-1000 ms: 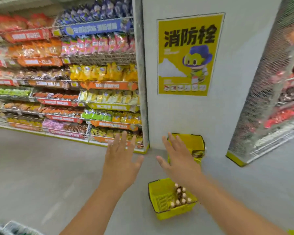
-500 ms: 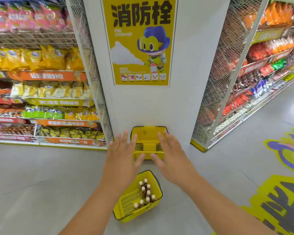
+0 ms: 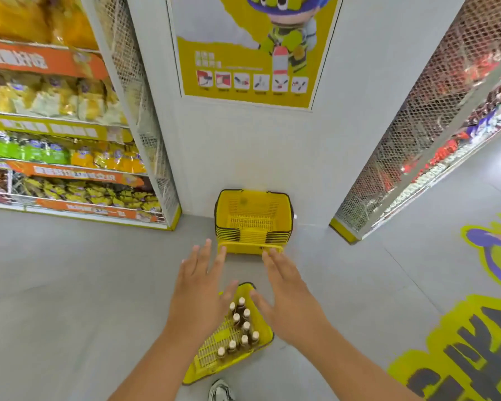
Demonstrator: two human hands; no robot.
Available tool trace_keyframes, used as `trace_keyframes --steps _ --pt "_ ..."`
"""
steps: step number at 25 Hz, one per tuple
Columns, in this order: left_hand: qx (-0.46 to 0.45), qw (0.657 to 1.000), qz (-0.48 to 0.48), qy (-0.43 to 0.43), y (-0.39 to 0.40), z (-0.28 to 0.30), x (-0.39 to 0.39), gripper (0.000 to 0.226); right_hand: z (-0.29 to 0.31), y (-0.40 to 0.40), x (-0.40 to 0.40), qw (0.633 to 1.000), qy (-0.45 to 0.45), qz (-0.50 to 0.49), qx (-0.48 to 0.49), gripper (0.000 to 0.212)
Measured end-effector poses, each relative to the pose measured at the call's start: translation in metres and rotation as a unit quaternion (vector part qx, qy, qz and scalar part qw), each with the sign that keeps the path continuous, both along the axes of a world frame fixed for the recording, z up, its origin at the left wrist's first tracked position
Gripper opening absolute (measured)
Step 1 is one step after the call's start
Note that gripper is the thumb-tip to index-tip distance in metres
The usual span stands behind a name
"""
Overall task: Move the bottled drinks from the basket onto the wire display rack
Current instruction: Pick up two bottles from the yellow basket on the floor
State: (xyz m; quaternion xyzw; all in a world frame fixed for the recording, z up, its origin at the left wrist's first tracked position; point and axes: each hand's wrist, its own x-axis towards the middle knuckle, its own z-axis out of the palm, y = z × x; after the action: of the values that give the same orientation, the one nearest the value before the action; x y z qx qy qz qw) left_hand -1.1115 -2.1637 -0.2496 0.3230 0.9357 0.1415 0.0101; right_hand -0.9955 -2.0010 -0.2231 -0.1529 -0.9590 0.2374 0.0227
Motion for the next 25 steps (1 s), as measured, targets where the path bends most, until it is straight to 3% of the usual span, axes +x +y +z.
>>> trace_keyframes --steps 3,7,11,16,25 --pt "0.003 1.0 0.01 -0.026 0.016 -0.037 -0.033 0.076 -0.04 0.019 -0.042 1.0 -0.019 -0.001 -0.017 0.09" --pt "-0.008 0.994 0.049 -0.092 0.032 -0.129 -0.058 0.074 -0.129 0.047 -0.091 0.995 -0.078 0.008 -0.058 0.092" --pt "-0.025 0.986 0.078 -0.148 0.041 -0.252 -0.056 0.074 -0.244 0.071 -0.116 0.984 -0.151 0.038 -0.087 0.077" --pt "-0.029 0.966 0.149 -0.21 0.069 -0.394 -0.053 0.081 -0.392 0.096 -0.135 0.968 -0.219 0.073 -0.102 0.08" --pt "-0.062 0.945 0.188 -0.261 0.103 -0.601 -0.076 0.073 -0.61 0.118 -0.152 0.958 -0.248 0.073 -0.126 0.078"
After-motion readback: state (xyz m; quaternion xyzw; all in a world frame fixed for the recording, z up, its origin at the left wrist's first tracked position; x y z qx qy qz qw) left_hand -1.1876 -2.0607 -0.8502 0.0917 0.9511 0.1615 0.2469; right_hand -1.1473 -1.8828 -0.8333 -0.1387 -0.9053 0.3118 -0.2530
